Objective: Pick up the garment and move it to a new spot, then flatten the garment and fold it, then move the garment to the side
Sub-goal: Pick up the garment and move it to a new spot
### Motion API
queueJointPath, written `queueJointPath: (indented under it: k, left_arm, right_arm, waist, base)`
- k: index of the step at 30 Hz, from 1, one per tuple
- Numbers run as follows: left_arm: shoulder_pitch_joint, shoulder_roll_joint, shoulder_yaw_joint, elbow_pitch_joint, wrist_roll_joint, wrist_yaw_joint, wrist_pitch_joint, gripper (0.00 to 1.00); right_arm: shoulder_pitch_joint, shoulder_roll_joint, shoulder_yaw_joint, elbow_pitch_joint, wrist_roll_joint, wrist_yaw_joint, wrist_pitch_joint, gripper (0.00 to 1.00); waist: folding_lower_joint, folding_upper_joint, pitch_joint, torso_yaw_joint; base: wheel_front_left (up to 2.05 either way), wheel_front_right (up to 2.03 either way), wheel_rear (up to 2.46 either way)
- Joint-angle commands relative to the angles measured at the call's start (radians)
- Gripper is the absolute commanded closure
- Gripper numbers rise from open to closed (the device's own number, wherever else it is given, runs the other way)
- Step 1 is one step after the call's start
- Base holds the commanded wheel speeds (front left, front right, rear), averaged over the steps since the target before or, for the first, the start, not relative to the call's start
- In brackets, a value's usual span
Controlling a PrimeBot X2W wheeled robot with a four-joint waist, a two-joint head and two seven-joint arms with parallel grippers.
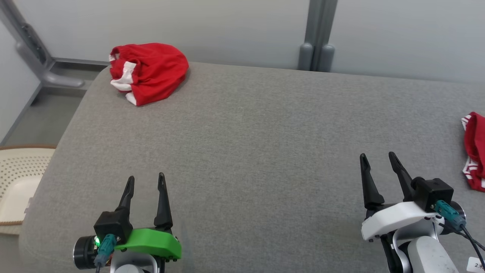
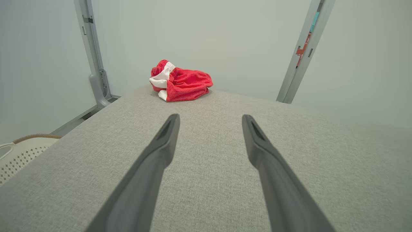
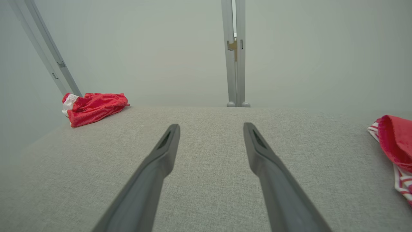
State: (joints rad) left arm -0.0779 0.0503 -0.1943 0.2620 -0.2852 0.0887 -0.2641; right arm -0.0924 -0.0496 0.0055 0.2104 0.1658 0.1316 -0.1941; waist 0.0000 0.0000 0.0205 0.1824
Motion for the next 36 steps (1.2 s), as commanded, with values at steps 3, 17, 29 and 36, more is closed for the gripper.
queueJointPath:
  k: [3,17,29,36]
  left_arm:
    - [-0.02,0.003,0.008,-0.006,0.018,0.006,0.0,0.0]
    - [0.005,0.002,0.047,-0.03,0.01,0.012,0.0,0.0]
    - [-0.076,0.054,0.124,-0.106,0.02,-0.01,0.0,0.0]
    - [-0.365,0.238,0.175,-0.134,0.044,-0.07,0.094,0.0]
  right_arm:
    - [-0.018,-0.002,0.003,0.001,-0.007,-0.002,-0.002,0.0]
    - [-0.064,-0.003,0.042,0.018,-0.013,-0.002,0.011,0.0]
    - [-0.129,-0.003,0.054,-0.032,-0.049,-0.002,0.039,0.0]
    - [-0.173,-0.003,0.036,-0.109,-0.1,-0.002,0.078,0.0]
  waist:
    - [0.0,0.0,0.025,0.159]
    - [0.0,0.0,0.044,0.292]
    - [0.0,0.0,0.128,0.18]
    - [0.0,0.0,0.231,0.064]
  base:
    - [0.0,0.0,0.0]
    - [0.0,0.0,0.0]
    - [0.0,0.0,0.0]
    - [0.0,0.0,0.0]
